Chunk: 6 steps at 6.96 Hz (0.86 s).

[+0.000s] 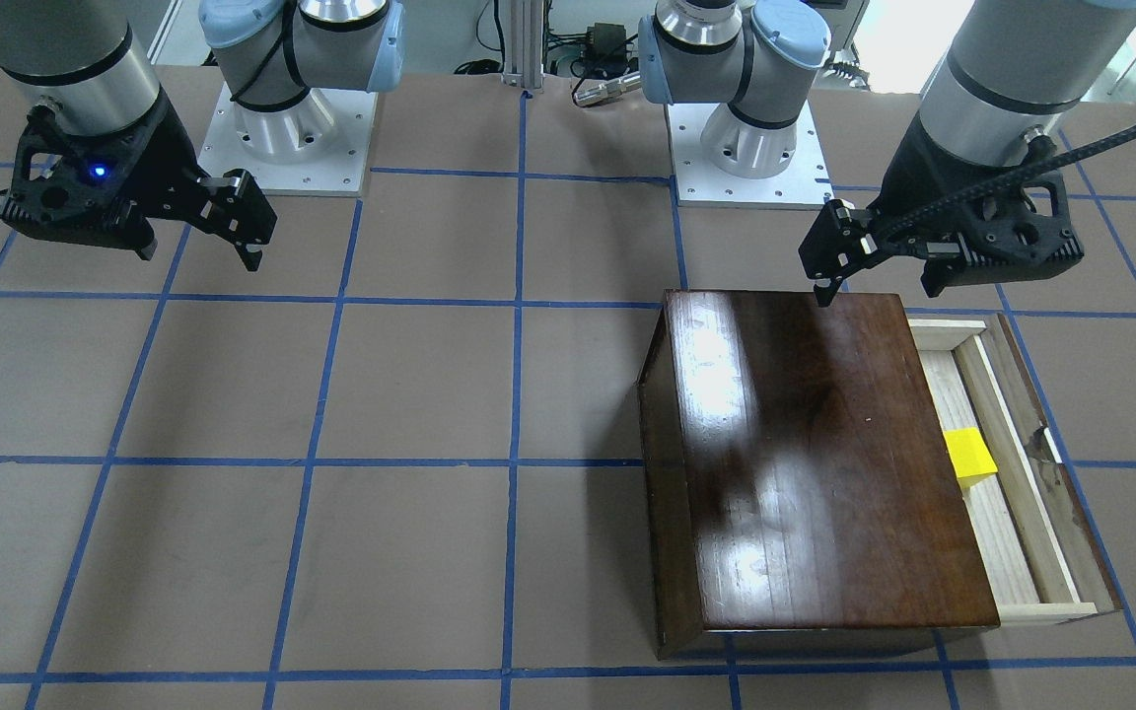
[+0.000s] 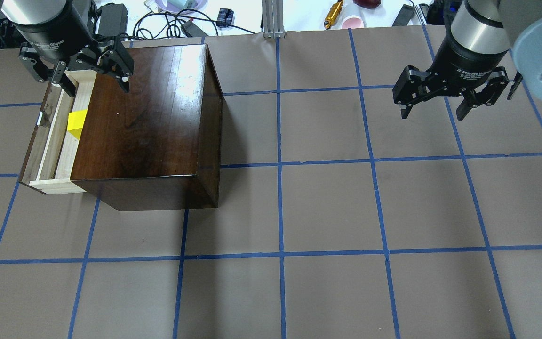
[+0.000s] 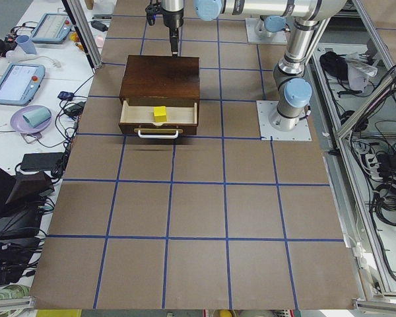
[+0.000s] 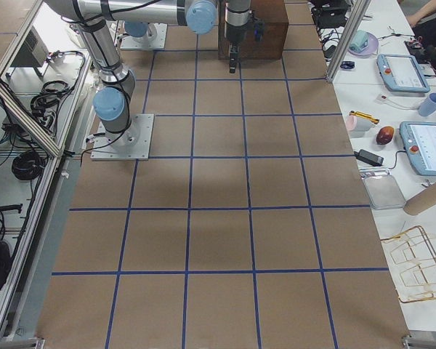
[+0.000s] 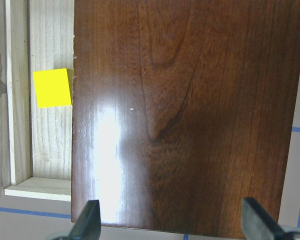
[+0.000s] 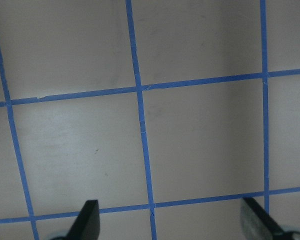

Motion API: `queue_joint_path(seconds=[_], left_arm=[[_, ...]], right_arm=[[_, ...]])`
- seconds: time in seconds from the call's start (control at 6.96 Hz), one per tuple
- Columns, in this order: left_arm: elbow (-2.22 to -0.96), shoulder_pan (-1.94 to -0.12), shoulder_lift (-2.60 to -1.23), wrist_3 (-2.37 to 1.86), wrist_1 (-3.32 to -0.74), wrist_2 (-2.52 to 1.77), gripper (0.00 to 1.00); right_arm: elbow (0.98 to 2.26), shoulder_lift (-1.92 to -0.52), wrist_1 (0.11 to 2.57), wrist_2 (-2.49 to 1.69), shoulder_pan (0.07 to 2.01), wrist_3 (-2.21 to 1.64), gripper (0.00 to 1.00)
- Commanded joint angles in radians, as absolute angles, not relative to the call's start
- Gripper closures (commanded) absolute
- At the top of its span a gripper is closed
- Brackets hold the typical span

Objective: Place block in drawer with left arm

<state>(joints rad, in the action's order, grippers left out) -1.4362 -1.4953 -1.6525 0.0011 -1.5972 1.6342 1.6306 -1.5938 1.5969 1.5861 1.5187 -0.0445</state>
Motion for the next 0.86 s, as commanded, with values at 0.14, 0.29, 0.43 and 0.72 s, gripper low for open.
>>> queue_joint_path(seconds=[0.14,0.29,0.43,0.72], left_arm=[[-1.437,-1.488,-1.654,0.052,-1.583,1.618,0.0],[-1.437,-1.483,-1.654,0.042,-1.583,1.599,0.0],[-1.439,-1.482,-1.654,0.043,-1.583,1.6,0.0],[-1.442,-1.48,-1.654,0.052,-1.583,1.598,0.0]], right_arm=[[1.631,-1.594,1.597,1.586,1.519,-0.044,0.0],[1.631,-1.594,1.597,1.586,1.519,-0.044,0.0],[1.631,-1.594,1.597,1.586,1.519,-0.044,0.0],[1.631,-1.594,1.597,1.586,1.519,-0.044,0.0]])
